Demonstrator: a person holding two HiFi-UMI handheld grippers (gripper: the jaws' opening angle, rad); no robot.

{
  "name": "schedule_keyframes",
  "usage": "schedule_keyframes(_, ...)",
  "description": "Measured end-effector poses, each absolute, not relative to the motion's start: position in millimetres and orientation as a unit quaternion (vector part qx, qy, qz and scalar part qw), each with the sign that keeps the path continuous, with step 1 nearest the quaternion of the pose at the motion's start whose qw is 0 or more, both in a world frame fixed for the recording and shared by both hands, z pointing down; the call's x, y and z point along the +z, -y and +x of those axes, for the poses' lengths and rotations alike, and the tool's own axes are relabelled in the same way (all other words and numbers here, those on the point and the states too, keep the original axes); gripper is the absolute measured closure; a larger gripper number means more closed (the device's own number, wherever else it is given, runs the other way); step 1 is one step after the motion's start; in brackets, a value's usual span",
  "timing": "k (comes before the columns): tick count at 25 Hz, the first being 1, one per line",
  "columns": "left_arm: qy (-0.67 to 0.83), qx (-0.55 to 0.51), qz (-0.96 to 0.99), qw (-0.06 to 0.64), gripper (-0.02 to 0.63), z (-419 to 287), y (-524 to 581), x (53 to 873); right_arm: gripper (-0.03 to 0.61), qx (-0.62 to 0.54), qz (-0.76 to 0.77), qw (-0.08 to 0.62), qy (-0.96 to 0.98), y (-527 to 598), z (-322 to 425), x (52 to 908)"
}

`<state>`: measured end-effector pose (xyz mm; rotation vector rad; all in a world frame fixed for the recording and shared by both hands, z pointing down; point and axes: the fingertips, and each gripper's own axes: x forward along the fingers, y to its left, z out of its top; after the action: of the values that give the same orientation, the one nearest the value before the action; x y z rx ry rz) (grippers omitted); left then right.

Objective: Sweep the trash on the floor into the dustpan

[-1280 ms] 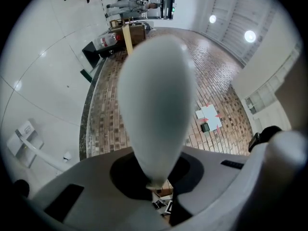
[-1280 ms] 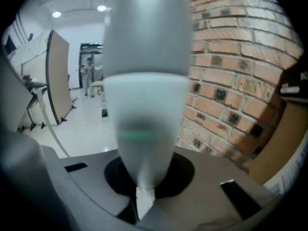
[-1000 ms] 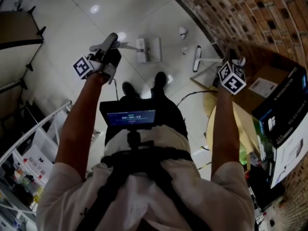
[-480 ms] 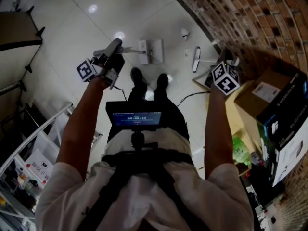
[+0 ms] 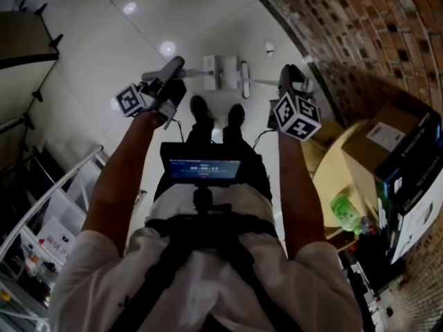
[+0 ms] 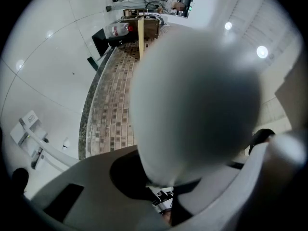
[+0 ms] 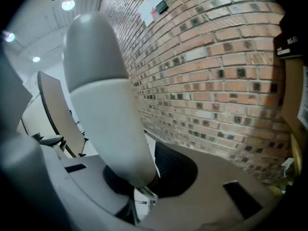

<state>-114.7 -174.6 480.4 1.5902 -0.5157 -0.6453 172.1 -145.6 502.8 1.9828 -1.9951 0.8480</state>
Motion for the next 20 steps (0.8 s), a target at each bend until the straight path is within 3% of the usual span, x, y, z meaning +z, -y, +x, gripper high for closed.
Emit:
schedule_keyframes(7,0.219,-0.289,0.685,0.632,0.589,-130,177,483,0.545,0.317,0.650,0.064,0.688,144,144,488)
schedule_keyframes(14,0.197,-0.313,0.679,0.634,0.589,-150,187,472,0.551,0.286,0.687,0.071,0.664,144,173,459)
schedule_keyframes(20,0.183,-0.329,0.677,0.632,0.588,-152,207,465,0.566,0.233,0.725,0.122,0.637,138,223,436)
